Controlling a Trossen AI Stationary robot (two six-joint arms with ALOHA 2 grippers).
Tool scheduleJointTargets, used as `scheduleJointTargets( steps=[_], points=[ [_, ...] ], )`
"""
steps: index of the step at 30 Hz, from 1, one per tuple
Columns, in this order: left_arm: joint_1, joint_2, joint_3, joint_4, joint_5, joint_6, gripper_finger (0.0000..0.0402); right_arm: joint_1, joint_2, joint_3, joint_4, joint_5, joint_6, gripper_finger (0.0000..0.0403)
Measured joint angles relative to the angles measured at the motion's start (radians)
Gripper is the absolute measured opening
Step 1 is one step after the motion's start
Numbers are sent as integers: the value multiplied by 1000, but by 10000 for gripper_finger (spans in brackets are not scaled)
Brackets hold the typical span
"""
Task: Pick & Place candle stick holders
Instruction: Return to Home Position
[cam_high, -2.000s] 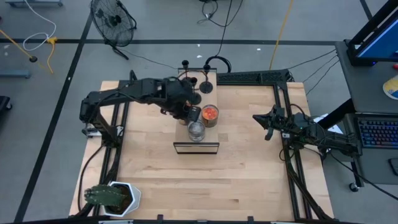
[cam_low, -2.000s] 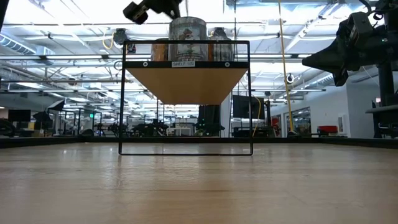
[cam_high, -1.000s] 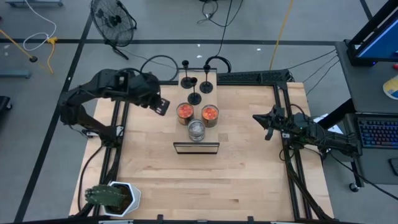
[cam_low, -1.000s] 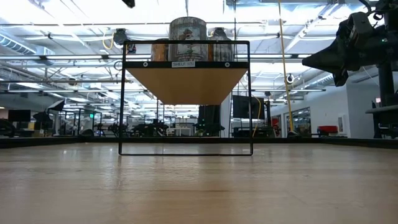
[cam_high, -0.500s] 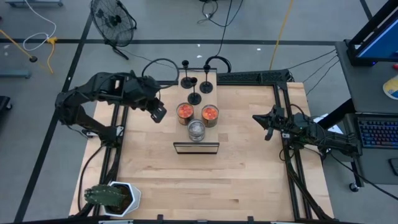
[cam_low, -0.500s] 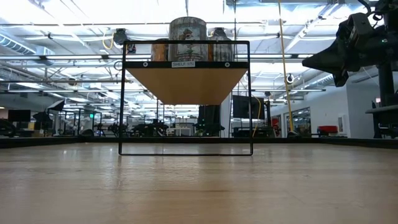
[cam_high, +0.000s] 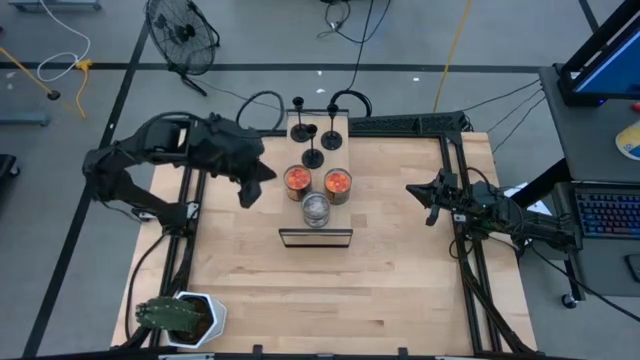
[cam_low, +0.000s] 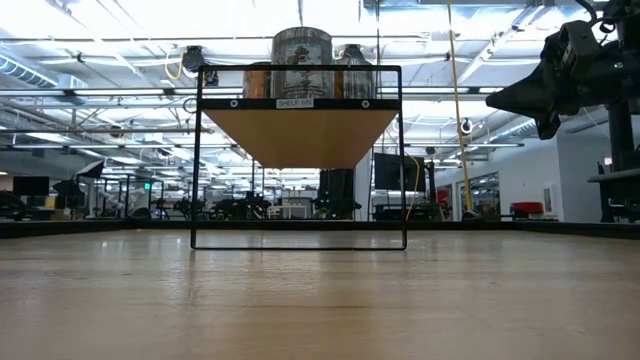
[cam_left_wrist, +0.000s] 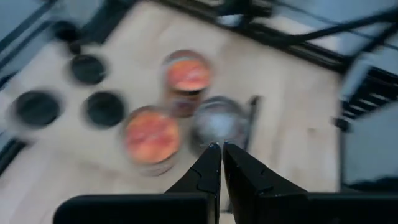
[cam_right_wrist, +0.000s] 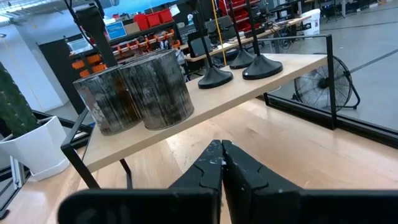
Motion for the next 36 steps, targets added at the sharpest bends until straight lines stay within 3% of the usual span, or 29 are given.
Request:
scheduleJointTargets(
  steps=[5,15,22,36],
  points=[
    [0,-79,-178,168,105,65,19,0,0,0,1,0,0,0],
    [0,-365,-670,596,170,45,19,0,0,0,1,0,0,0],
    [0,-597,-987,799,169,27,19,0,0,0,18,0,0,0],
    [0,-961,-1405,1081,168,103,19,0,0,0,27,0,-8,0]
  ],
)
